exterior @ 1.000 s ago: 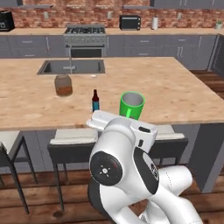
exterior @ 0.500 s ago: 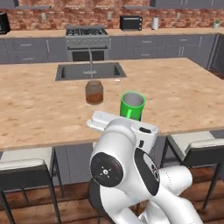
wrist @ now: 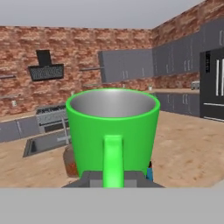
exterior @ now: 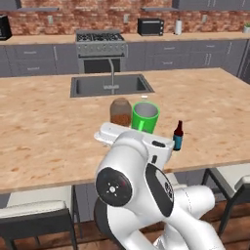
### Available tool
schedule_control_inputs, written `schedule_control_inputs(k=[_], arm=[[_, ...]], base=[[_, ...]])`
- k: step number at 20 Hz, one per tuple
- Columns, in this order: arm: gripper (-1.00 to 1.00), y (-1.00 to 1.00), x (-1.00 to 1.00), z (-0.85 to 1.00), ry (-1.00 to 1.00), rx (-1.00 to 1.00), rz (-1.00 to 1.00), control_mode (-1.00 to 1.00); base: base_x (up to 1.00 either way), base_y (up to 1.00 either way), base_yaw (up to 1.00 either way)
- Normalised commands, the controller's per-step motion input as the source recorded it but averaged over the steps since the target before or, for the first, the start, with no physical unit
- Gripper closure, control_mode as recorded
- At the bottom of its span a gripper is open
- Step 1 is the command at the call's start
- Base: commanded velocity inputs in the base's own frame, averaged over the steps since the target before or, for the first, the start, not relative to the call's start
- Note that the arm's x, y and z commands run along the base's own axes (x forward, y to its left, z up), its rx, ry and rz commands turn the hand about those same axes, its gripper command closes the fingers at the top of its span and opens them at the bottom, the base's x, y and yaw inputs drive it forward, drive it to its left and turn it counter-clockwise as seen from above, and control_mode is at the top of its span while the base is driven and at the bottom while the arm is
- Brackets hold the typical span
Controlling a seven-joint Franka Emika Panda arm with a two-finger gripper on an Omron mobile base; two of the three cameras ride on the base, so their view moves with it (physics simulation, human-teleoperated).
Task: Open the cabinet directly in front. Then move the beer and the mug to the dining counter with the jar on it.
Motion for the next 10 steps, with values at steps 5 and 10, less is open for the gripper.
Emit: schedule_control_inputs(k=[5,10], arm=[[1.0,0.0,0.0,0.0,0.0,0.0,0.0,1.0],[1.0,0.0,0.08,-0.06,0.04,0.0,0.0,-1.0]], base=[[0.78,0.0,0.0],[0.03,0.01,0.0]])
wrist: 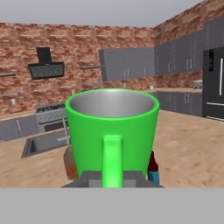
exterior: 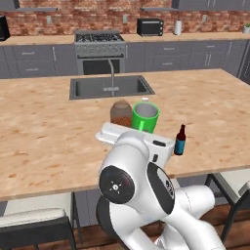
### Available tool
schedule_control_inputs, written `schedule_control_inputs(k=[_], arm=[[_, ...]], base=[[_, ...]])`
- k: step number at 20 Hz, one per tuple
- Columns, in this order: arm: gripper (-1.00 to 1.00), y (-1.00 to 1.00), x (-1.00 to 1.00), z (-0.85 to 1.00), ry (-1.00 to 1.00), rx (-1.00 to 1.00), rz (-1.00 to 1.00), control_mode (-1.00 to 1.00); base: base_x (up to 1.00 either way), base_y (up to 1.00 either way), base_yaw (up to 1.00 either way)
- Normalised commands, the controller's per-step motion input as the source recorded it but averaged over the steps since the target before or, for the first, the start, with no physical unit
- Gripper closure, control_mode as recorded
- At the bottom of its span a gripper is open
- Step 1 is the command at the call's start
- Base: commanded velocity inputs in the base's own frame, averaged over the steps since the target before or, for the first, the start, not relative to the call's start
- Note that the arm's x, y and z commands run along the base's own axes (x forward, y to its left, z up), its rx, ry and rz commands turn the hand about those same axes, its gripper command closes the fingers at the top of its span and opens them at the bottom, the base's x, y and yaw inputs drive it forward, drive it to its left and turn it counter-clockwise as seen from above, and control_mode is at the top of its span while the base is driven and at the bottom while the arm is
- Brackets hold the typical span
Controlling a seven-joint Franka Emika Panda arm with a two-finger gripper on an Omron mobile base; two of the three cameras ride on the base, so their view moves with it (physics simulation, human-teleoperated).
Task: Open the cabinet directly in front. Then move the beer and the mug to the dining counter with the jar on it.
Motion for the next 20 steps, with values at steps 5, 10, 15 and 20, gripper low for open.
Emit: schedule_control_inputs(k=[5,10,15,20], arm=[[1.0,-0.05,0.76,-0.27,0.38,0.0,-0.03,-1.0],[1.0,-0.1,0.99,-0.49,0.48,-0.01,-0.01,-1.0],[1.0,0.0,0.39,-0.19,0.12,-0.02,0.01,-1.0],[1.0,0.0,0.0,-0.73,0.0,-0.07,0.0,-1.0]], base=[[0.0,0.0,0.0],[0.0,0.0,0.0],[0.0,0.0,0.0],[0.0,0.0,0.0]])
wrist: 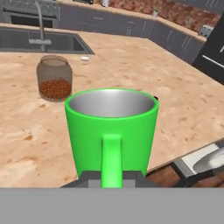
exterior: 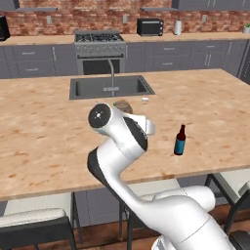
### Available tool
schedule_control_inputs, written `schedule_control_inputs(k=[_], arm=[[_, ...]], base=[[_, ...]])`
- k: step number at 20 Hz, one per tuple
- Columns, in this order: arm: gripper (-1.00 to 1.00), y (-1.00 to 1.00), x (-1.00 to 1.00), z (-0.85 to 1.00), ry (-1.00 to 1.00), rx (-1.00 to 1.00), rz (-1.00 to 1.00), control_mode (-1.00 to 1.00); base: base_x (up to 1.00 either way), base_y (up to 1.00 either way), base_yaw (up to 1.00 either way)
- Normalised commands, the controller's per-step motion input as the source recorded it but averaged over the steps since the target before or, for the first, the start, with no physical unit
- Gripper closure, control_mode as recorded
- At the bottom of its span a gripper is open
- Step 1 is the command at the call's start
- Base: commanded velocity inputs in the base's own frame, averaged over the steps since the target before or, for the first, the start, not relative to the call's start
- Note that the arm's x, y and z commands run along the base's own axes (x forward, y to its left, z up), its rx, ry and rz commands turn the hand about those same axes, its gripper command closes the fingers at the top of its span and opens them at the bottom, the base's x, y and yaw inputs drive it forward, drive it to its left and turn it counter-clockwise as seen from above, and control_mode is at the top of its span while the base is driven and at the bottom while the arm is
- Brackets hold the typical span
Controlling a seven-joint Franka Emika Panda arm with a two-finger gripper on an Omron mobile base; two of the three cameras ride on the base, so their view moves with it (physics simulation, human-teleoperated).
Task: Open the cabinet directly in front. Then move the beer and the mug to the dining counter with the jar on it.
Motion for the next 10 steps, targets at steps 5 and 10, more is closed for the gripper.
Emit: schedule_control_inputs(k=[5,10], arm=[[1.0,0.0,0.01,-0.91,0.0,-0.02,0.0,-1.0],[1.0,0.0,0.41,-0.66,0.0,0.0,0.0,-1.0]], base=[[0.0,0.0,0.0],[0.0,0.0,0.0]])
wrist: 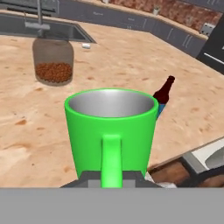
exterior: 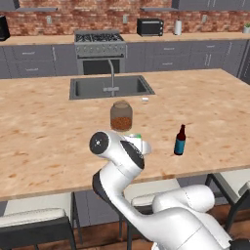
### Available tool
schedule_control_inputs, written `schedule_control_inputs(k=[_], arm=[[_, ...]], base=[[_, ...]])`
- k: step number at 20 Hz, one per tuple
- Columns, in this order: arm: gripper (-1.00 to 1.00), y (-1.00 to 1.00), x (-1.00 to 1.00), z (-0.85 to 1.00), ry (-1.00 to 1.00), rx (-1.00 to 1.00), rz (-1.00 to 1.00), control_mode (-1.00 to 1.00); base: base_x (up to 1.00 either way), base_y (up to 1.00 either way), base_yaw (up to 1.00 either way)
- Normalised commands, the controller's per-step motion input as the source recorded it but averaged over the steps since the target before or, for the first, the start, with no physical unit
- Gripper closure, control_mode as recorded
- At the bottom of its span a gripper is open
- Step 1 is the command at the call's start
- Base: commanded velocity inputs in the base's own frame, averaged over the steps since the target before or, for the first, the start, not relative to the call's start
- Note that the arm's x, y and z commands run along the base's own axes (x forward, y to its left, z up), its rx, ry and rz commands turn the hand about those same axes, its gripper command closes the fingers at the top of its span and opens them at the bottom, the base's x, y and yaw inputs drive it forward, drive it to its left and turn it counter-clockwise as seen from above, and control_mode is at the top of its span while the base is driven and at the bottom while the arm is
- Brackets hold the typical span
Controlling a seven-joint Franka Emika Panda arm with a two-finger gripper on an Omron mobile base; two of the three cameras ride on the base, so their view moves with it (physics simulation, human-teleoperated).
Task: Open the cabinet directly in front. Then move the beer and the mug to the dining counter with the jar on it.
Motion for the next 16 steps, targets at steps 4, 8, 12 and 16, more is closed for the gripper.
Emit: schedule_control_inputs(k=[4,8,12,16], arm=[[1.0,-0.04,0.86,-0.61,0.0,0.0,0.0,-1.0],[1.0,-0.12,0.98,-0.58,0.0,-0.01,0.0,-1.0],[1.0,-0.19,1.0,-0.51,0.0,0.0,-0.03,-1.0],[1.0,-0.16,1.0,-0.5,0.0,0.1,-0.01,-1.0]], base=[[0.0,0.0,0.0],[0.0,0.0,0.0],[0.0,0.0,0.0],[0.0,0.0,0.0]])
